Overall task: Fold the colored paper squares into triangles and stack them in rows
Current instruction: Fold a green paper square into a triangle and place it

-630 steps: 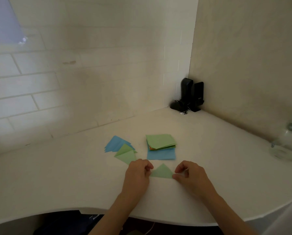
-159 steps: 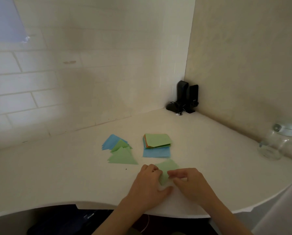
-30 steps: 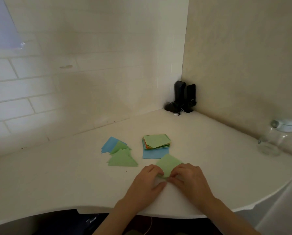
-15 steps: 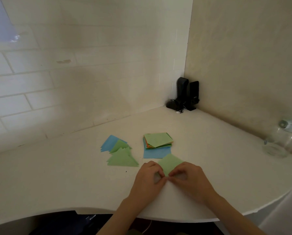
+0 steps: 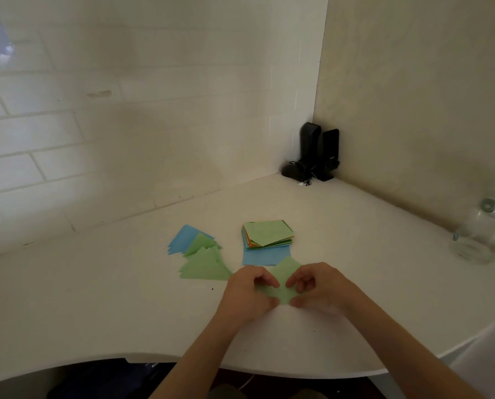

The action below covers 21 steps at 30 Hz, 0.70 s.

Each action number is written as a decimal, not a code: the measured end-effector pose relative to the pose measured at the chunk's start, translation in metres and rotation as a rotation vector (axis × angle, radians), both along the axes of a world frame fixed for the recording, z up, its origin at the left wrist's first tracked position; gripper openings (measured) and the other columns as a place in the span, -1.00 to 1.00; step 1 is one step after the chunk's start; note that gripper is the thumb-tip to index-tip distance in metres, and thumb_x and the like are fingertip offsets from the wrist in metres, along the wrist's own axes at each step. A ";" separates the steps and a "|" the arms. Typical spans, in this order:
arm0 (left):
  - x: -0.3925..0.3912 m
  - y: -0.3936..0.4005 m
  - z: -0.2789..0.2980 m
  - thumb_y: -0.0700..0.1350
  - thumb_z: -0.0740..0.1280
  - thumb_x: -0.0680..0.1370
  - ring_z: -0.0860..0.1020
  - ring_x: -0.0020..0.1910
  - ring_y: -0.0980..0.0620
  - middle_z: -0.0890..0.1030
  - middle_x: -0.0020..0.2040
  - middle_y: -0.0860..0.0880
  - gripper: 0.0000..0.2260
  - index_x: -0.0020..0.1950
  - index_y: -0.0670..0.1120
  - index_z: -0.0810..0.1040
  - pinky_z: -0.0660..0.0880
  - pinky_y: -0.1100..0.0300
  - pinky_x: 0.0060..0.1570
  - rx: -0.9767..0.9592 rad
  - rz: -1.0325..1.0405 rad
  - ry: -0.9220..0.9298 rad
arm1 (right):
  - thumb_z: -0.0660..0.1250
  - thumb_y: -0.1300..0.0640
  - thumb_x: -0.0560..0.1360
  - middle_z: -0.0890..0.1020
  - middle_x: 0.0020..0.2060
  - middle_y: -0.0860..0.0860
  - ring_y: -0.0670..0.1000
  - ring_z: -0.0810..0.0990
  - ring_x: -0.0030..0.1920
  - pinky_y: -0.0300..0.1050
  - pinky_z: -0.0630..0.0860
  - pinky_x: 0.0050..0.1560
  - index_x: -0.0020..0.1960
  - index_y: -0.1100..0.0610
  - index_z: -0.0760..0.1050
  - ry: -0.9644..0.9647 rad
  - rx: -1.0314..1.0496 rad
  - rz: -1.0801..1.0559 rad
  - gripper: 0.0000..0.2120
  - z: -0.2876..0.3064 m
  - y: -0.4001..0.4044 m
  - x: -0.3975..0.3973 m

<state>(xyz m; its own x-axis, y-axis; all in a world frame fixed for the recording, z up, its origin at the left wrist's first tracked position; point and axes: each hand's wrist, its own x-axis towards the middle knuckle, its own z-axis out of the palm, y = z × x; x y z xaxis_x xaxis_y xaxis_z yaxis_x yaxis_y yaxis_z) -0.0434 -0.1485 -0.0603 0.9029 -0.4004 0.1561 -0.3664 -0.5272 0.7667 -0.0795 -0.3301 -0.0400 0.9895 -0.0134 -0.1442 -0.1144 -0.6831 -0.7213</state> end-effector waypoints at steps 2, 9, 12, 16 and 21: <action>0.000 0.001 0.000 -0.19 0.52 0.27 0.42 -0.25 0.30 0.49 -0.17 0.16 -0.75 -0.18 0.10 0.59 0.30 0.53 -0.25 -0.007 -0.012 0.011 | 0.54 0.21 0.24 0.55 -0.30 -0.12 -0.22 0.42 -0.38 -0.35 0.36 -0.25 -0.21 -0.12 0.57 -0.004 0.019 0.029 -0.72 -0.002 -0.003 -0.002; -0.001 0.015 -0.001 -0.29 0.41 0.34 0.47 0.03 0.24 0.53 0.05 0.05 -0.63 0.05 0.07 0.56 0.29 0.56 -0.05 -0.049 -0.184 0.081 | 0.38 -0.21 0.36 0.44 -0.09 -0.20 -0.13 0.42 0.01 -0.10 0.33 0.14 -0.16 -0.28 0.45 -0.061 -0.223 0.046 -0.87 -0.010 0.006 -0.021; -0.007 0.020 0.002 -0.24 0.34 0.31 0.44 0.07 0.31 0.52 0.10 0.06 -0.59 0.12 0.05 0.53 0.28 0.55 0.02 -0.055 -0.246 0.068 | 0.23 -0.21 0.46 0.38 -0.05 -0.16 -0.08 0.36 0.10 -0.07 0.19 0.12 -0.10 -0.26 0.42 -0.113 -0.353 -0.023 -0.93 -0.013 0.020 -0.024; -0.013 0.020 -0.007 -0.07 0.29 0.36 0.40 0.10 0.16 0.49 0.09 0.11 -0.66 0.14 0.06 0.50 0.30 0.34 0.13 0.076 -0.259 -0.214 | 0.19 -0.11 0.53 0.40 0.06 -0.11 -0.03 0.33 0.18 -0.06 0.21 0.14 -0.07 -0.19 0.44 -0.127 -0.288 0.000 -0.93 -0.012 0.016 -0.024; -0.013 0.020 -0.011 -0.12 0.35 0.40 0.42 -0.03 0.11 0.52 -0.04 0.11 -0.82 -0.02 0.05 0.52 0.30 0.22 -0.07 0.203 -0.157 -0.481 | 0.17 -0.24 0.42 0.42 0.10 -0.17 -0.02 0.34 0.23 0.01 0.29 0.24 -0.24 -0.27 0.35 -0.112 -0.248 0.113 -0.90 -0.007 0.000 -0.024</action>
<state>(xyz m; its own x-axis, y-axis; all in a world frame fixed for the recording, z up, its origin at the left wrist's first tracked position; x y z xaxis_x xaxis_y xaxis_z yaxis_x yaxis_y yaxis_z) -0.0561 -0.1284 -0.0709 0.6752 -0.5901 0.4425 -0.7373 -0.5576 0.3814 -0.1030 -0.3301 -0.0473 0.9963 0.0767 -0.0397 0.0436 -0.8438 -0.5349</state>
